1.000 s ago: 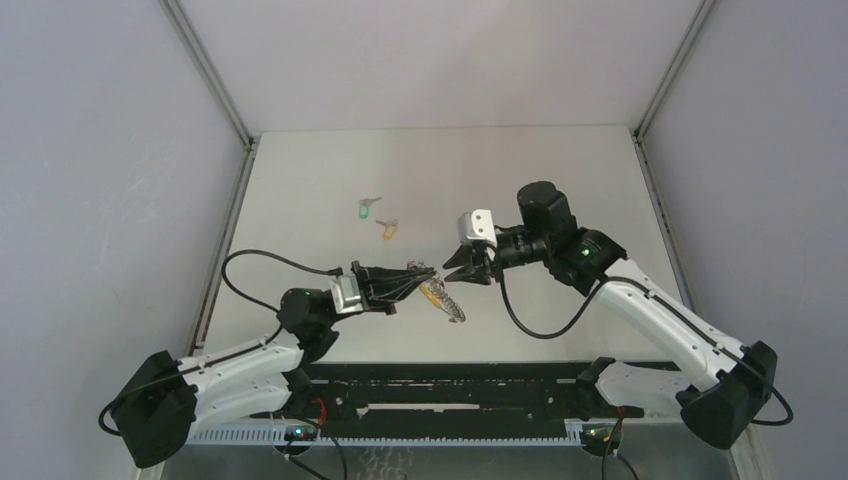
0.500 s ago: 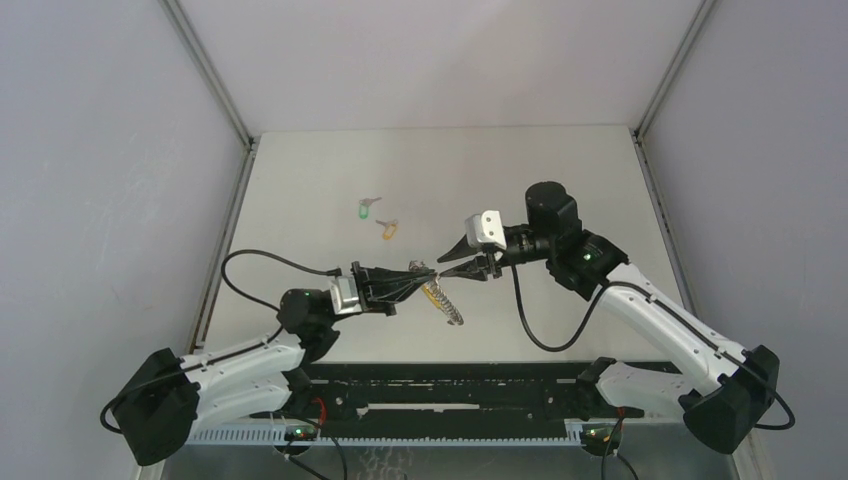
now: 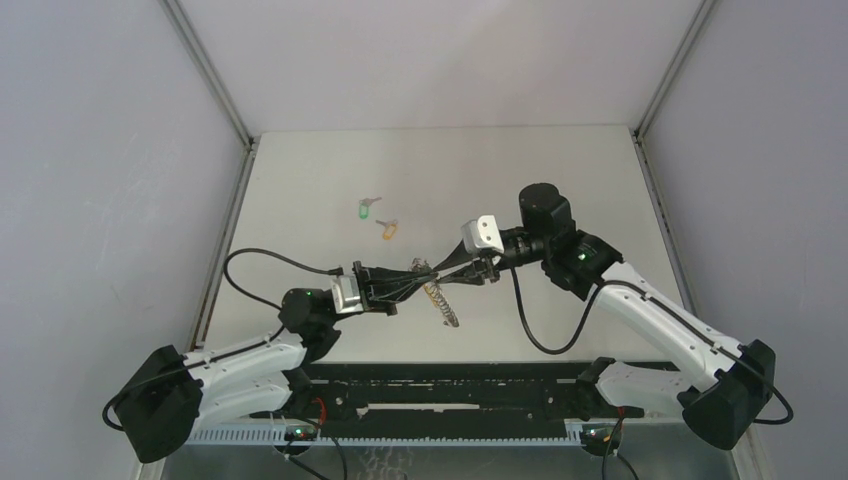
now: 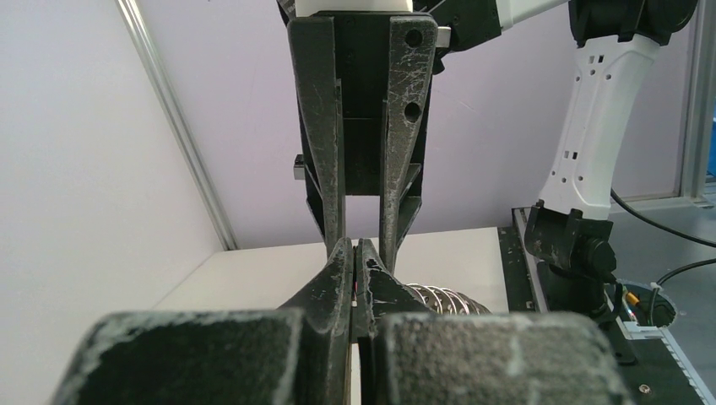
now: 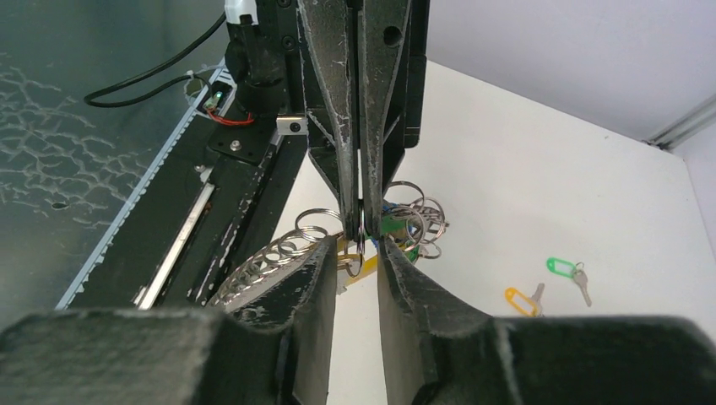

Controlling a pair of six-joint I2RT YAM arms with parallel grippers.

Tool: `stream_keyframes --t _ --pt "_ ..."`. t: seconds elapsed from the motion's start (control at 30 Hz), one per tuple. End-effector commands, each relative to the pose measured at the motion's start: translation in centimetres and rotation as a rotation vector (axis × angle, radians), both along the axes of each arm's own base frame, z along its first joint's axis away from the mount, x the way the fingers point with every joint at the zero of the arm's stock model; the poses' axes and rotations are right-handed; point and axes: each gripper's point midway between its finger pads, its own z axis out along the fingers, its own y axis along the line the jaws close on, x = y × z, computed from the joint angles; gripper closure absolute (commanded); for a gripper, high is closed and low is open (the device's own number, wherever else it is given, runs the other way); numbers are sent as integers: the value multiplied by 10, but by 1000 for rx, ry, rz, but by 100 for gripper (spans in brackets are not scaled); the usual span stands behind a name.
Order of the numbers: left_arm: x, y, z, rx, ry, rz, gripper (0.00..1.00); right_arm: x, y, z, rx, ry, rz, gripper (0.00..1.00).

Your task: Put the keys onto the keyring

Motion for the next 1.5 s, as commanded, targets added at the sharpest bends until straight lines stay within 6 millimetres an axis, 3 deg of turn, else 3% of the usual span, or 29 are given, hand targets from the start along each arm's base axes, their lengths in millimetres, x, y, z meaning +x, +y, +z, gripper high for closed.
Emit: stream_keyframes --t 0.0,0.17,0.27,0.5,0.73,0.97,1.1,1.47 --pt "-8 5 19 -66 -47 -15 100 -3 4 3 21 -24 34 79" --pt "-9 6 20 -70 -43 -15 100 1 3 3 -1 -18 3 100" --pt "-7 8 17 -58 -20 0 99 5 -4 3 -55 -8 -53 100" --pt "3 16 4 68 48 92 67 21 -18 16 -212 -9 -221 100" --pt "8 22 15 157 57 149 53 24 -34 21 -463 -39 -307 100" --pt "15 17 27 175 29 169 51 31 -41 32 -631 -160 -364 100" --pt "20 12 30 170 -3 176 53 34 -43 28 -731 -209 -364 100" --pt "18 -8 37 157 -44 90 61 37 -36 31 -798 -333 -361 100"
